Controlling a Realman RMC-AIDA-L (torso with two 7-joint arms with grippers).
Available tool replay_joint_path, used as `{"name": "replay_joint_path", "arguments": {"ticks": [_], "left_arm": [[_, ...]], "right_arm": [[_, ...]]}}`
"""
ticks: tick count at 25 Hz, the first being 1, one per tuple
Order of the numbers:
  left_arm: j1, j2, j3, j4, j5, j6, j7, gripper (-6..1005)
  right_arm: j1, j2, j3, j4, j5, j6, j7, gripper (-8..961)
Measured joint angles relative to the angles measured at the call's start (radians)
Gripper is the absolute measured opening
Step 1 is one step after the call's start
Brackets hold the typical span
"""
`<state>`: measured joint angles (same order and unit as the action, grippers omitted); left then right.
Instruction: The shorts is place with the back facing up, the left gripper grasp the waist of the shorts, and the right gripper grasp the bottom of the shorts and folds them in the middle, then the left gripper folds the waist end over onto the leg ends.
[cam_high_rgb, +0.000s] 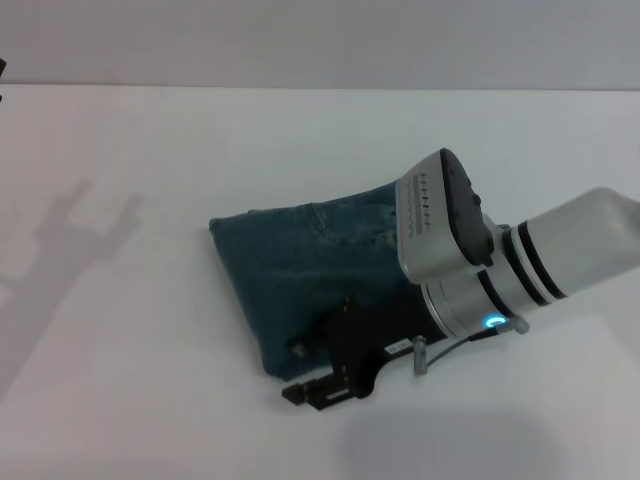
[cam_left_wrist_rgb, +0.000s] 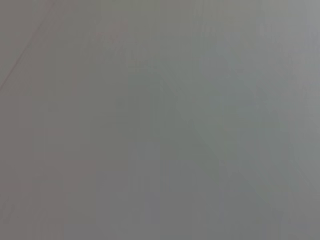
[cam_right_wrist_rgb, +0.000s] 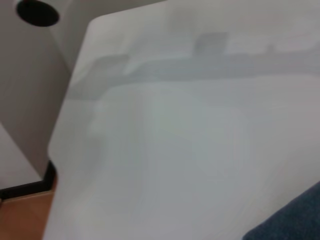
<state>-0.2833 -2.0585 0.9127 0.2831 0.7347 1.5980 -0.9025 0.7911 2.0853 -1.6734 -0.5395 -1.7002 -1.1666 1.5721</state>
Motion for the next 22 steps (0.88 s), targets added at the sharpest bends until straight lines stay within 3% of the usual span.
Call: {"name": "replay_joint_path", "arguments": {"ticks": [9, 12, 18, 22], "left_arm": [[0.001, -0.001, 0.0, -0.006, 0.0, 0.0, 0.002, 827], [0.002, -0.001, 0.001, -0.006, 0.0, 0.001, 0.004, 827], [0.005, -0.002, 0.0, -0.007, 0.0, 0.006, 0.002, 827], [0.008, -0.002, 0.0, -0.007, 0.0, 0.008, 0.004, 826]], "right_arm": [[0.009, 0.002, -0.015, -0.009, 0.033, 0.179, -0.036, 592], [0.004, 0.002, -0.015, -0.004, 0.113, 0.206, -0.114, 593], [-0.028, -0.005, -0.011, -0.018, 0.15, 0.106, -0.199, 593], [-0.1, -0.008, 0.091, -0.018, 0.241, -0.002, -0.369, 593]]}}
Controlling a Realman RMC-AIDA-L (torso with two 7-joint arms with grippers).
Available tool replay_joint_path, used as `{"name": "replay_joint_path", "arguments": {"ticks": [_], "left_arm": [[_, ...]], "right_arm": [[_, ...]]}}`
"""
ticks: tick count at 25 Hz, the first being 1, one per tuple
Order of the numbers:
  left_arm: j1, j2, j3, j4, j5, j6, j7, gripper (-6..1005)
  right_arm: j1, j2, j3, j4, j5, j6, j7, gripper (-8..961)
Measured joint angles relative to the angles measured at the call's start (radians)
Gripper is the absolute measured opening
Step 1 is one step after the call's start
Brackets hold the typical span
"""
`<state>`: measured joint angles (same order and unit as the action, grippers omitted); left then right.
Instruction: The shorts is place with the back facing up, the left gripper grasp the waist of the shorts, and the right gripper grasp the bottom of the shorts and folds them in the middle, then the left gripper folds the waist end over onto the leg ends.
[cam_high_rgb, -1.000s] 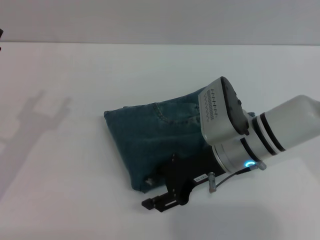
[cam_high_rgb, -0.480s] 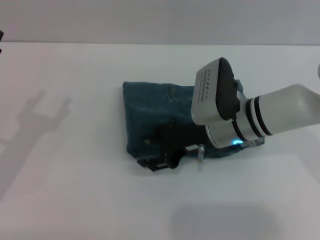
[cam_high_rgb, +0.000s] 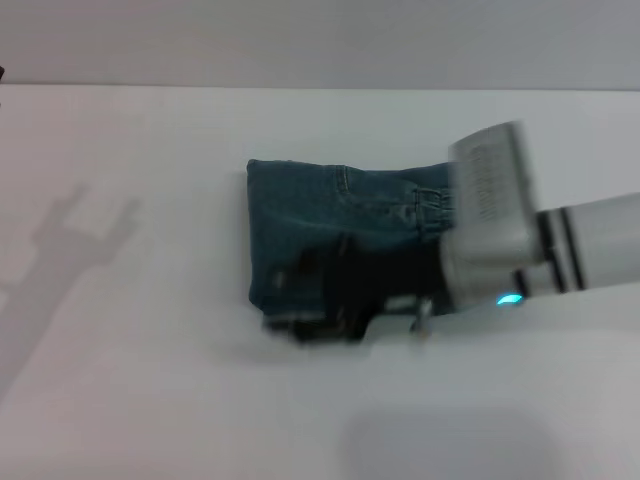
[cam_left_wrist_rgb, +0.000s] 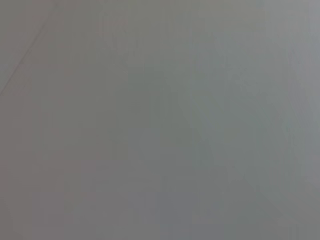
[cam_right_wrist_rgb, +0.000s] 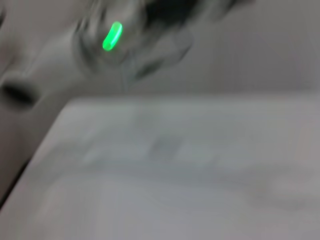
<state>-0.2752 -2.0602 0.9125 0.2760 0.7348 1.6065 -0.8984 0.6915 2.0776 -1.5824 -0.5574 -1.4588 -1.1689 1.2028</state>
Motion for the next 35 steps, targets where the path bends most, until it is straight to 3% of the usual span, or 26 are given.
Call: {"name": "replay_joint_path", "arguments": {"ticks": [4, 7, 11, 15, 19, 35], "left_arm": [[0.003, 0.0, 0.0, 0.0, 0.0, 0.001, 0.003, 826], [0.006, 0.0, 0.001, 0.0, 0.002, 0.002, 0.005, 826], [0.011, -0.003, 0.007, -0.009, 0.003, 0.011, 0.039, 826], [0.014, -0.004, -0.005, -0.051, 0.001, 0.051, 0.1, 827], [0.017, -0.004, -0.033, -0.096, -0.001, 0.075, 0.144, 827], [0.009, -0.011, -0.101, -0.222, -0.024, 0.15, 0.244, 826]], "right_arm": [[-0.077, -0.002, 0.256, 0.113, 0.277, -0.054, -0.282, 593], [-0.12, -0.001, 0.432, 0.249, 0.571, -0.109, -0.59, 593], [-0.152, 0.001, 0.546, 0.38, 0.9, -0.179, -0.898, 592], [-0.169, 0.001, 0.612, 0.448, 1.146, -0.205, -0.99, 592], [-0.183, -0.001, 0.62, 0.455, 1.218, -0.2, -0.993, 593], [-0.187, -0.004, 0.617, 0.466, 1.222, -0.168, -0.995, 592]]}}
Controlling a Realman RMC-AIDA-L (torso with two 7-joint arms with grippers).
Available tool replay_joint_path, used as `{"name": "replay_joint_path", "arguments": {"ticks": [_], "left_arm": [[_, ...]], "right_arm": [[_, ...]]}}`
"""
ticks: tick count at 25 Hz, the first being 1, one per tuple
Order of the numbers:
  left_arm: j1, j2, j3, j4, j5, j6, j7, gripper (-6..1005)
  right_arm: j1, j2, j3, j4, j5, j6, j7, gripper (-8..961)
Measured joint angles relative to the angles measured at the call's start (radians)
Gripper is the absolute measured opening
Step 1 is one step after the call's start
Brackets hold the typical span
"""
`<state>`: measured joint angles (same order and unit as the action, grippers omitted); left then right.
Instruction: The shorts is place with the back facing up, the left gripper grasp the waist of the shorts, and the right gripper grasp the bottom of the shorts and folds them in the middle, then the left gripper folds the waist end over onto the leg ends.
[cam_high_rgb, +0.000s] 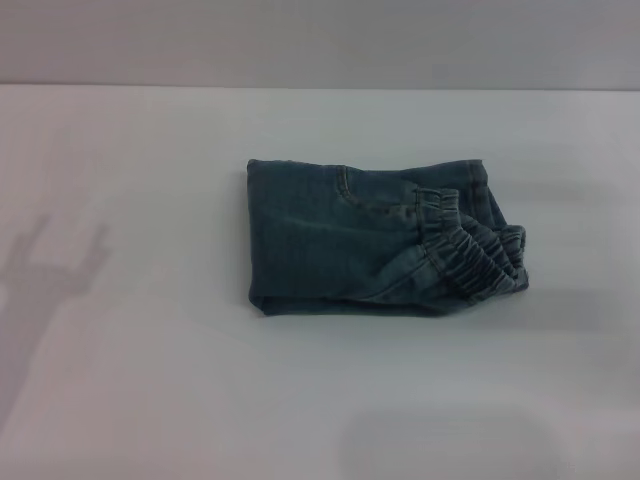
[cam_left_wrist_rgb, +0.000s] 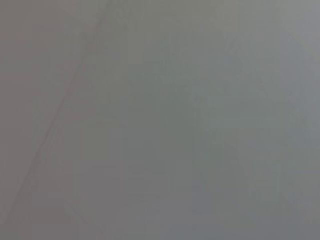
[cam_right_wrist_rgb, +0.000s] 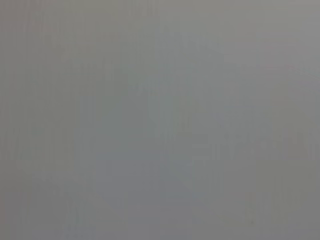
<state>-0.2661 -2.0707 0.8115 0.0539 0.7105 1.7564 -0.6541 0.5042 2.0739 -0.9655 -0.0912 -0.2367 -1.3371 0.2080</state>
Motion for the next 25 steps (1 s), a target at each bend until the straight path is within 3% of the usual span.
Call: {"name": "replay_joint_path", "arguments": {"ticks": [25], "left_arm": [[-0.005, -0.003, -0.002, -0.069, 0.003, 0.037, 0.042, 827]], "right_arm": [[-0.015, 0.004, 0.004, 0.015, -0.001, 0.053, -0.002, 592]]}}
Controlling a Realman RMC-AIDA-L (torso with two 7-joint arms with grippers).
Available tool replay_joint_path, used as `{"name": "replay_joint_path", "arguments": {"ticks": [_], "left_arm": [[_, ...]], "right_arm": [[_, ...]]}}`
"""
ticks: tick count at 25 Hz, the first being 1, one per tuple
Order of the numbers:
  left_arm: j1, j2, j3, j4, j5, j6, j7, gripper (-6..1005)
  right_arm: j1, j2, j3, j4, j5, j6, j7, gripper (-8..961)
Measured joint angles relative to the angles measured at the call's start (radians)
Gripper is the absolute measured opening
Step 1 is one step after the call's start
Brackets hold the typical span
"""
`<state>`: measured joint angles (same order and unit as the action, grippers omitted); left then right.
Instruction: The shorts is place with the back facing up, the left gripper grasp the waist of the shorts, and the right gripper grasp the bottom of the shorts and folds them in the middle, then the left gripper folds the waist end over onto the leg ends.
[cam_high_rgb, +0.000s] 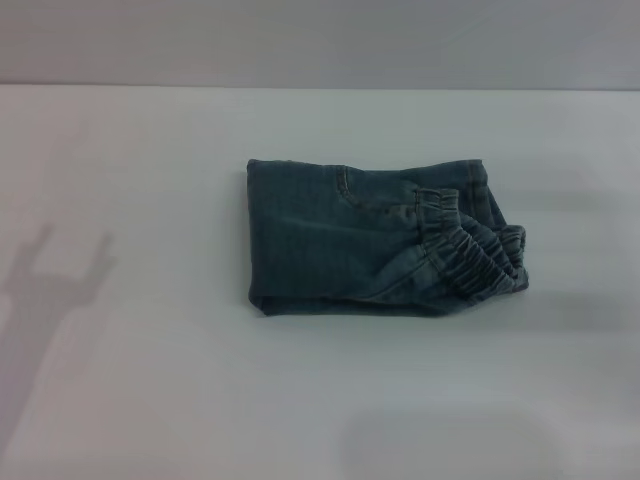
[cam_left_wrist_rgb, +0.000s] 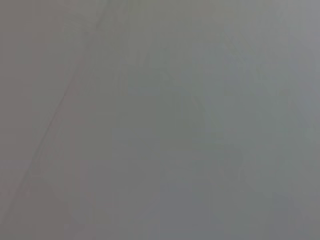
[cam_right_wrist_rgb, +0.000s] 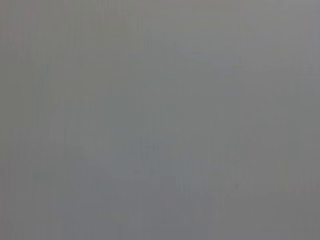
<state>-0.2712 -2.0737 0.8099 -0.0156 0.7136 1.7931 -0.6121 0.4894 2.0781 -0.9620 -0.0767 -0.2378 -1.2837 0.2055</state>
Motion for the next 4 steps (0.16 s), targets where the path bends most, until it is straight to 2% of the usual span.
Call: {"name": "replay_joint_path", "arguments": {"ticks": [4], "left_arm": [[0.001, 0.001, 0.0, -0.006, -0.002, 0.003, -0.001, 827]], "right_arm": [[0.009, 0.0, 0.0, 0.003, 0.002, 0.022, 0.0, 592]]}}
